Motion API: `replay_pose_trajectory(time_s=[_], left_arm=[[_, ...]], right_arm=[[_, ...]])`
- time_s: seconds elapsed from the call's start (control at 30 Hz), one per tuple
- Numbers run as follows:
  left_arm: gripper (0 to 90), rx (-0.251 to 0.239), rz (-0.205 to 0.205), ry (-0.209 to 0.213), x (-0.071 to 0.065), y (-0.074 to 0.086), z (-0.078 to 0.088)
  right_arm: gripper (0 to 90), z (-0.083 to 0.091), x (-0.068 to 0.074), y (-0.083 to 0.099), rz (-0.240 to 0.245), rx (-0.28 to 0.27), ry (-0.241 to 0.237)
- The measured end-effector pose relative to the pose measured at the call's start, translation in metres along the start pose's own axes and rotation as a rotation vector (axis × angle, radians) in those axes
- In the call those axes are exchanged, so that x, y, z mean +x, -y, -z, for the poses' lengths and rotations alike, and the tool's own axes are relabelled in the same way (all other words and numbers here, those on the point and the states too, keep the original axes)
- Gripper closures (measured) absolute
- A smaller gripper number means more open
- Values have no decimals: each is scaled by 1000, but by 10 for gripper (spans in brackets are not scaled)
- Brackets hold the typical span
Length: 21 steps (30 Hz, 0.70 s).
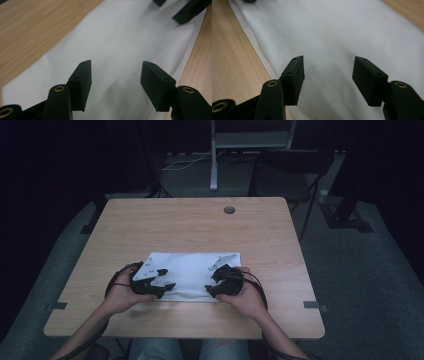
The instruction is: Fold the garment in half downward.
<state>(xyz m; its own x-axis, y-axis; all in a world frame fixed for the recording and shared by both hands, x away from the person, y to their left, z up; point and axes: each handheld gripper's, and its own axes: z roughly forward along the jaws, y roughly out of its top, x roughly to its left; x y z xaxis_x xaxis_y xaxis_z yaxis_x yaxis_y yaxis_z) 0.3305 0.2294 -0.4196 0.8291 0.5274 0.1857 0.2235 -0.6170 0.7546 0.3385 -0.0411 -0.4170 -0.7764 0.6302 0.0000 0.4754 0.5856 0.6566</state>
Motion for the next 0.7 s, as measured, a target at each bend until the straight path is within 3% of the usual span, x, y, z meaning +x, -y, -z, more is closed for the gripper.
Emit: replay_pose_trajectory(time_s=[0.27,0.53,0.63,0.7], left_arm=[[425,34,-22,5,-11,3,-14],[429,39,-44,-3,-15,5,-14],[427,34,-34,-5,-15,4,-15],[419,19,-5,10,-14,4,-15]], right_arm=[[411,-8,9,2,6,17,14],[410,-9,12,7,6,15,19],[409,-9,11,8,-2,14,13],[408,-10,11,8,-8,12,13]])
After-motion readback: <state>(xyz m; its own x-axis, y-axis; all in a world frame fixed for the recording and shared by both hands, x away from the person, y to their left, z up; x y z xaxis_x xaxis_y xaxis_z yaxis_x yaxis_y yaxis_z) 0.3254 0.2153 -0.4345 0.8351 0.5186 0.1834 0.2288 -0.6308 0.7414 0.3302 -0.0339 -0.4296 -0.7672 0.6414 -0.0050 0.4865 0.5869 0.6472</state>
